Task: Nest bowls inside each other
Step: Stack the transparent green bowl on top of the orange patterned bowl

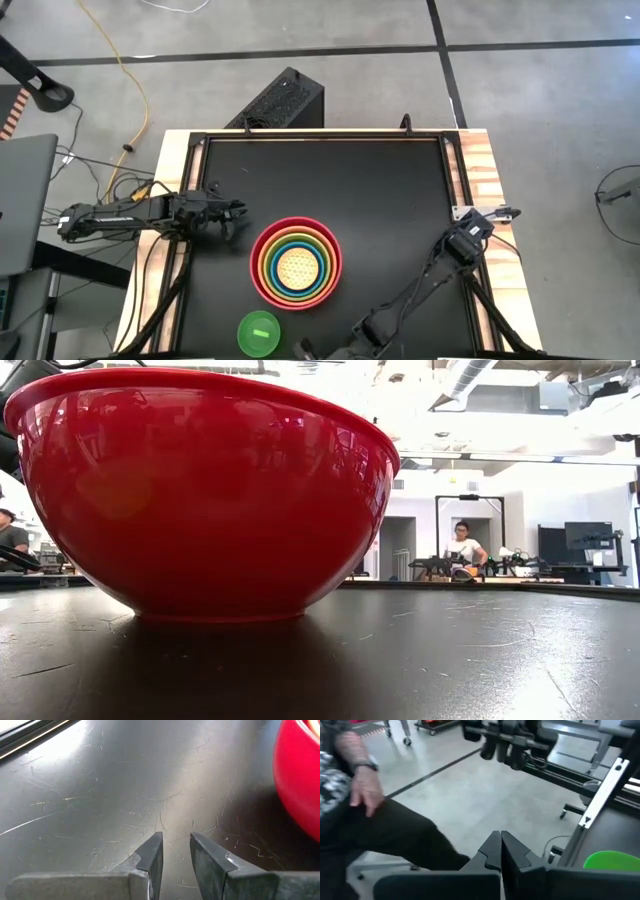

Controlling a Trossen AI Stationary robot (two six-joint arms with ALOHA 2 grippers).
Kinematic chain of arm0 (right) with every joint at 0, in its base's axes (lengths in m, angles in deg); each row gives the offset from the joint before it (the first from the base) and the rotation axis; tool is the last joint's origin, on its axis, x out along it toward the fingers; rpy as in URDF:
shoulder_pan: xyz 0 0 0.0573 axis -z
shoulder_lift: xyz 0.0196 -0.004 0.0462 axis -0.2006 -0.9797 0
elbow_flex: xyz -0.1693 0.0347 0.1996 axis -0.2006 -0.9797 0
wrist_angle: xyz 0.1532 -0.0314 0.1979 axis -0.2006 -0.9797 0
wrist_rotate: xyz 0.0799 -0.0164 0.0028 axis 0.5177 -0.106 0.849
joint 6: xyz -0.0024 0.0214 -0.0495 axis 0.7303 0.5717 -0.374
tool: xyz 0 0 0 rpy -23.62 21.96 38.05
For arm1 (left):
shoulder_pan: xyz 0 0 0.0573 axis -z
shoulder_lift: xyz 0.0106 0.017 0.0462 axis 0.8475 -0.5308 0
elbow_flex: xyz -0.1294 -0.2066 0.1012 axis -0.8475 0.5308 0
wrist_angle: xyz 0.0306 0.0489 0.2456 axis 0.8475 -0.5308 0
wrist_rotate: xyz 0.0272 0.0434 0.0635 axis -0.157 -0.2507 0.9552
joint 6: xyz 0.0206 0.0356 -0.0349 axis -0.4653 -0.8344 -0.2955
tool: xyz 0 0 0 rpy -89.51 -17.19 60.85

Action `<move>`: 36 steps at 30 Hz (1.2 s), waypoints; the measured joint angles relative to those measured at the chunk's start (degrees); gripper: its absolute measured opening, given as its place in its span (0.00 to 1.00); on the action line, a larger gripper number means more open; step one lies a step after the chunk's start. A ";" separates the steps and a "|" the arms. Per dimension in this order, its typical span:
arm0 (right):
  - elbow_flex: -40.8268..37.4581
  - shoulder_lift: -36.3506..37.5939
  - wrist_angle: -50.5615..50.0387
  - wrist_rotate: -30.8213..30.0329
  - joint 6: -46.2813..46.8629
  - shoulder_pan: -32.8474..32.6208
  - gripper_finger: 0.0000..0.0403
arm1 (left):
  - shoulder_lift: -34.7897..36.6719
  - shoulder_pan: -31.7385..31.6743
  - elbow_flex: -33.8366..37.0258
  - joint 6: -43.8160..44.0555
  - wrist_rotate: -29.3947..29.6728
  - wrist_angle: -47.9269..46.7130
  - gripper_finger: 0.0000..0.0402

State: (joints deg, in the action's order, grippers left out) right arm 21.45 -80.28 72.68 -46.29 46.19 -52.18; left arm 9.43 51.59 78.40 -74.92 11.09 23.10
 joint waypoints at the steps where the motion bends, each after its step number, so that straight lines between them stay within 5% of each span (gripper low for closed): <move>1: 0.61 -1.03 0.19 -0.29 0.28 0.33 0.04 | 0.00 -0.02 0.00 -0.02 0.02 0.00 0.22; 8: 4.72 -5.67 -3.42 -0.40 -1.69 3.31 0.18 | 0.02 0.00 0.00 -0.02 0.00 0.00 0.22; 14: 16.50 -12.13 -16.02 -0.81 -6.93 5.30 0.37 | 0.02 -0.02 0.00 -0.02 0.02 0.00 0.22; 18: 26.54 -17.91 -25.28 -7.56 -11.57 5.80 0.48 | 0.00 -0.02 0.00 0.00 0.02 -0.01 0.22; 21: 25.06 -18.21 -23.57 -13.53 -16.20 5.93 0.53 | 0.02 -0.02 0.00 -0.01 0.02 0.03 0.22; 36: 25.17 -19.07 -29.43 -14.27 -17.39 7.43 0.50 | 0.00 0.00 0.00 -0.01 0.00 0.00 0.22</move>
State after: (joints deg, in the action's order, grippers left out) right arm 46.62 -99.34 43.25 -60.56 28.80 -44.74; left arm 9.43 51.59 78.40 -74.93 11.09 23.10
